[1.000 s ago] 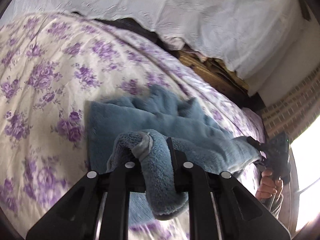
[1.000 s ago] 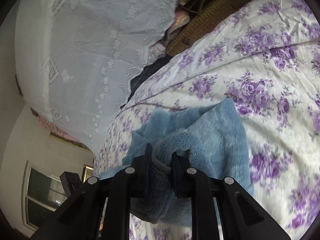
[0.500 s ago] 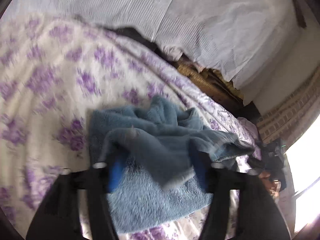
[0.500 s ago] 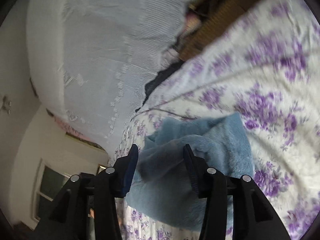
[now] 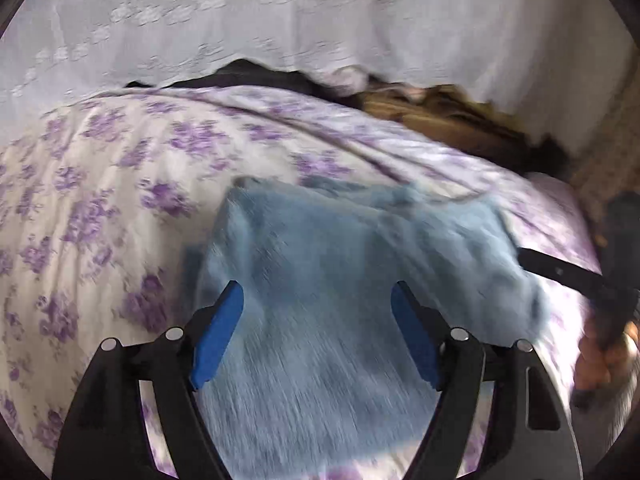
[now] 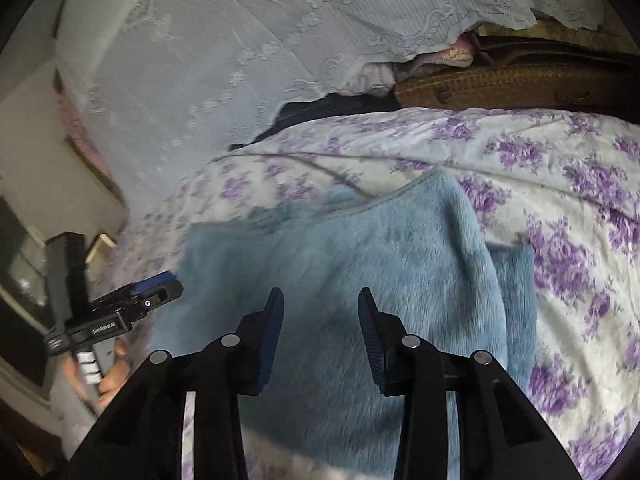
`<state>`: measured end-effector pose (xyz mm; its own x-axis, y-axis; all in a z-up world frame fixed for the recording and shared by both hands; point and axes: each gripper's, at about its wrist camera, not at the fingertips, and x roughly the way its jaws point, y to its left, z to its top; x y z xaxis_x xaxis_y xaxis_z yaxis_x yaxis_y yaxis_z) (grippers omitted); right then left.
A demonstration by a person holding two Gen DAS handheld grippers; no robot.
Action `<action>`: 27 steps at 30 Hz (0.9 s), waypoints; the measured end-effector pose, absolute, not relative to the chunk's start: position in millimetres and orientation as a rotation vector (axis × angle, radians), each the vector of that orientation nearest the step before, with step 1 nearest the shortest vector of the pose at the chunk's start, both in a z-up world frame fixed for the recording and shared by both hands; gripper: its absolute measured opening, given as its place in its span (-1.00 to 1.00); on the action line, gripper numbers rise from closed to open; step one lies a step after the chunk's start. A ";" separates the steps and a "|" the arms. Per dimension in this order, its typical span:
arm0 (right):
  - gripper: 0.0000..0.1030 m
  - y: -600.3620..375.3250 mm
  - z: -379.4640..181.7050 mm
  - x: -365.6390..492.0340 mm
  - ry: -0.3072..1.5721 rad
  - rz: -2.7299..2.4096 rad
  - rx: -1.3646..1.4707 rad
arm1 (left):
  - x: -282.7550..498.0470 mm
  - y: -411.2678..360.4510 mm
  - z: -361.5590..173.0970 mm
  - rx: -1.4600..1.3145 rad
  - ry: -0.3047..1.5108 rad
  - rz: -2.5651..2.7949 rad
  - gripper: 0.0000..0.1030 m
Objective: Fold small clothes
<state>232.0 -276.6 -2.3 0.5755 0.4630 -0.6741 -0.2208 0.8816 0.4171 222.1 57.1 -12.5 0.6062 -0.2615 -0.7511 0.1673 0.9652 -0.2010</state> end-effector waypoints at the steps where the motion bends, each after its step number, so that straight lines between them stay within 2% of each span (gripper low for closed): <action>1: -0.24 -275.9 -3.9 240.1 0.859 0.371 0.300 | 233.7 58.0 -16.1 -0.135 0.903 -0.212 0.47; 2: -0.22 -275.7 -4.3 246.9 0.838 0.337 0.290 | 243.8 60.2 -20.7 -0.158 0.919 -0.175 0.60; 3: -0.07 -276.8 -8.2 256.9 0.816 0.273 0.258 | 252.5 63.1 -27.4 -0.180 0.937 -0.137 0.70; 4: -0.03 -279.6 -20.0 268.7 0.837 0.181 0.216 | 263.8 65.5 -40.4 -0.186 0.963 -0.091 0.71; 5: -0.03 -285.5 -39.5 281.2 0.874 0.108 0.192 | 272.8 65.5 -54.1 -0.156 0.976 -0.028 0.87; 6: -0.03 -291.7 -55.2 286.9 0.893 0.098 0.206 | 278.8 68.6 -73.5 -0.151 0.989 0.007 0.92; 9: -0.07 -304.8 -58.2 281.0 0.841 0.126 0.250 | 276.7 77.2 -75.0 -0.208 0.984 -0.018 0.92; 15: -0.04 -274.4 -16.5 234.7 0.712 0.212 0.205 | 224.4 50.9 -21.1 -0.127 0.807 -0.087 0.90; 18: 0.05 -238.1 -24.4 228.1 0.777 0.260 0.118 | 211.5 22.1 -30.1 -0.047 0.818 -0.113 0.91; 20: 0.07 -221.3 -53.8 232.9 0.865 0.220 0.039 | 216.1 3.0 -63.4 0.051 0.902 -0.069 0.92; 23: 0.07 -206.2 -58.1 224.9 0.802 0.165 -0.098 | 210.5 -8.9 -68.3 0.134 0.842 -0.021 0.92; 27: 0.05 -222.8 -36.3 187.4 0.738 0.171 -0.008 | 178.9 5.7 -47.6 0.026 0.799 -0.039 0.91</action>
<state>187.4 -222.8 -36.3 0.7266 0.1525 -0.6700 -0.1581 0.9860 0.0530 178.9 5.7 -47.6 0.6966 -0.0248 -0.7170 0.0449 0.9990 0.0090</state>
